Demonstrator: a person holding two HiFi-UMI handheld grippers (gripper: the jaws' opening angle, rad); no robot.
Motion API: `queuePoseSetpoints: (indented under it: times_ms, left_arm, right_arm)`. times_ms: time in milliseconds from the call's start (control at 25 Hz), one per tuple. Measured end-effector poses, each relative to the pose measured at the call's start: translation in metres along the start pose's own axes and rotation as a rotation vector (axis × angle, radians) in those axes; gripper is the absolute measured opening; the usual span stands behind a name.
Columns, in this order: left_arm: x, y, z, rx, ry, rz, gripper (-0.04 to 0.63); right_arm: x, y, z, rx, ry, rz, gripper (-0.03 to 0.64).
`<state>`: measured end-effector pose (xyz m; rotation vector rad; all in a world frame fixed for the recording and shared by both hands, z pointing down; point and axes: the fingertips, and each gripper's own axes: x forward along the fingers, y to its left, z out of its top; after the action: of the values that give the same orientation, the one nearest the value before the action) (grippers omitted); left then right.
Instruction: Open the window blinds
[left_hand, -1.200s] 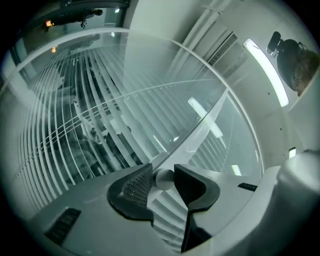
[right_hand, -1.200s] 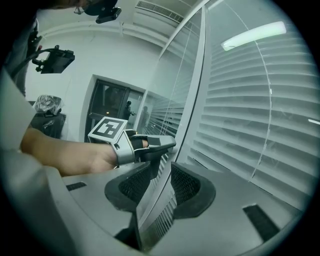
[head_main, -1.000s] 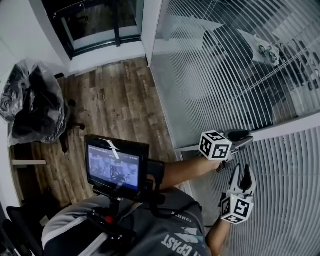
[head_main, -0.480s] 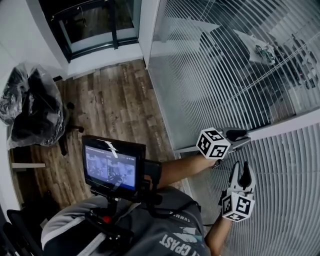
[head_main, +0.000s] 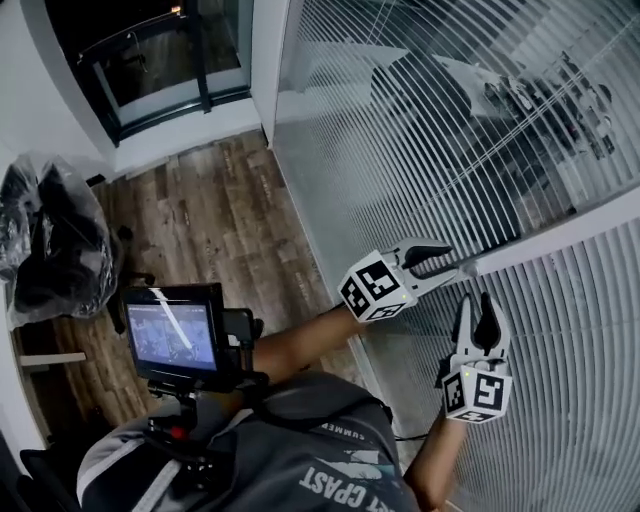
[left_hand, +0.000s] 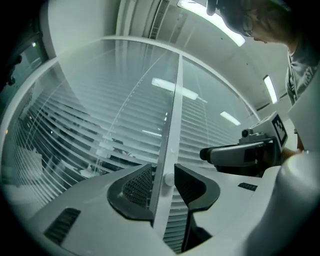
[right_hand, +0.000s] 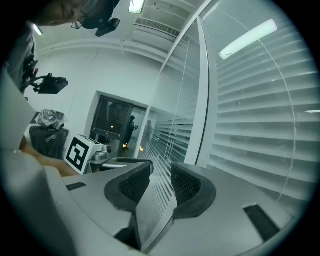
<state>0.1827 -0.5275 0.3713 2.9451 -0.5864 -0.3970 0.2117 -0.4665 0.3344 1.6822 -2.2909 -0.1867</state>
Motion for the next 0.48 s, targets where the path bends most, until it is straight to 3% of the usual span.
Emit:
queuePoseSetpoints:
  times_ms: [200, 480]
  left_arm:
    - [-0.051, 0.036, 0.013, 0.072, 0.007, 0.093, 0.141]
    - [-0.1, 0.079, 0.021, 0.076, 0.023, 0.207, 0.141]
  right_arm:
    - [0.02, 0.013, 0.006, 0.068, -0.016, 0.053, 0.098]
    - [0.036, 0.028, 0.006, 0.083, 0.0, 0.075, 0.098]
